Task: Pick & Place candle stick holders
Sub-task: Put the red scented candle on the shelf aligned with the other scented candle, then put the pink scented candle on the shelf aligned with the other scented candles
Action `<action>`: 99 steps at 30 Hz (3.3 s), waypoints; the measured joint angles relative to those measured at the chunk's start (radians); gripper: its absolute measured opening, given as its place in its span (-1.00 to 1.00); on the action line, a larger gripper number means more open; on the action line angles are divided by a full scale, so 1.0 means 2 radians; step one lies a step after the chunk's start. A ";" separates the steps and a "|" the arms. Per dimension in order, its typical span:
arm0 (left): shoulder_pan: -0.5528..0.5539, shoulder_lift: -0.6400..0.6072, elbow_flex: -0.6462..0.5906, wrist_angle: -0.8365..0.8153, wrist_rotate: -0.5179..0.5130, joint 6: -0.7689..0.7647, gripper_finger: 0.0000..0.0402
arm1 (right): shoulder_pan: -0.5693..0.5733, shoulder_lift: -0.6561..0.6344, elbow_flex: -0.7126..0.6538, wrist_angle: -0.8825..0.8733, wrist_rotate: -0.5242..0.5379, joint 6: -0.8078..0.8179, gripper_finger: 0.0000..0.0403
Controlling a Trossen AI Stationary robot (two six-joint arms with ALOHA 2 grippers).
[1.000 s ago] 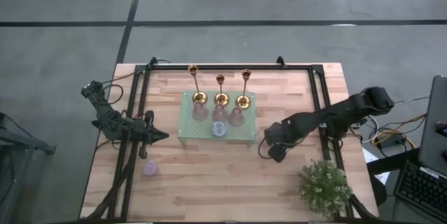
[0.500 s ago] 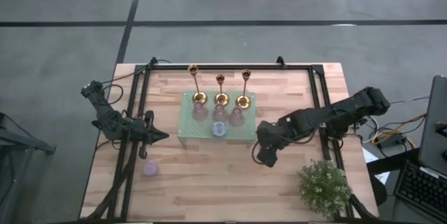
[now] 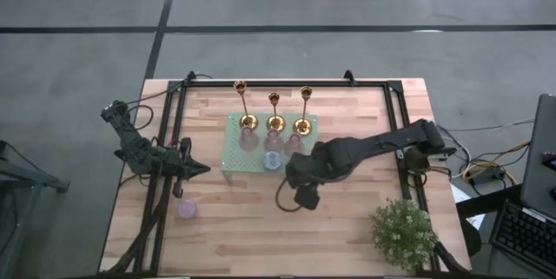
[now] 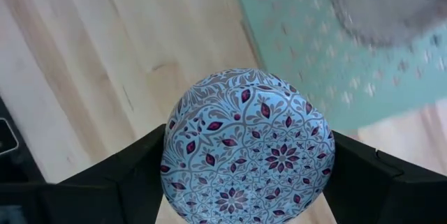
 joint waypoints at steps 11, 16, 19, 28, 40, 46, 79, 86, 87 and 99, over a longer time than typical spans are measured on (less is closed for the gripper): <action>0.000 0.000 0.000 0.000 0.000 0.000 -0.93 | -0.038 0.082 0.097 -0.044 0.000 -0.056 0.49; 0.000 0.000 0.000 0.000 0.000 0.000 -0.93 | -0.048 0.086 0.091 -0.048 0.006 -0.059 0.49; 0.000 0.000 0.000 0.000 0.000 0.000 -0.93 | -0.052 0.086 0.083 -0.048 0.011 -0.058 0.49; 0.000 0.000 0.000 0.000 0.000 0.000 -0.93 | -0.060 0.085 0.061 -0.046 0.026 -0.064 0.49; 0.000 0.000 0.000 0.000 0.000 0.000 -0.93 | -0.064 0.084 0.059 -0.031 0.026 -0.074 0.49; 0.000 0.000 0.000 0.000 0.000 0.000 -0.93 | -0.065 0.084 0.059 -0.031 0.026 -0.078 0.55; 0.000 0.000 0.000 0.000 0.000 0.000 -0.93 | -0.062 0.076 0.072 -0.060 0.024 -0.085 0.81; 0.000 0.000 0.000 0.000 0.000 0.000 -0.93 | -0.050 0.067 0.079 -0.075 0.026 -0.085 0.81; 0.000 0.000 0.000 0.000 0.000 0.000 -0.93 | -0.048 0.065 0.080 -0.074 0.027 -0.085 0.81; 0.000 0.000 0.000 0.000 0.000 0.000 -0.93 | -0.014 0.036 0.079 -0.094 0.065 -0.069 0.77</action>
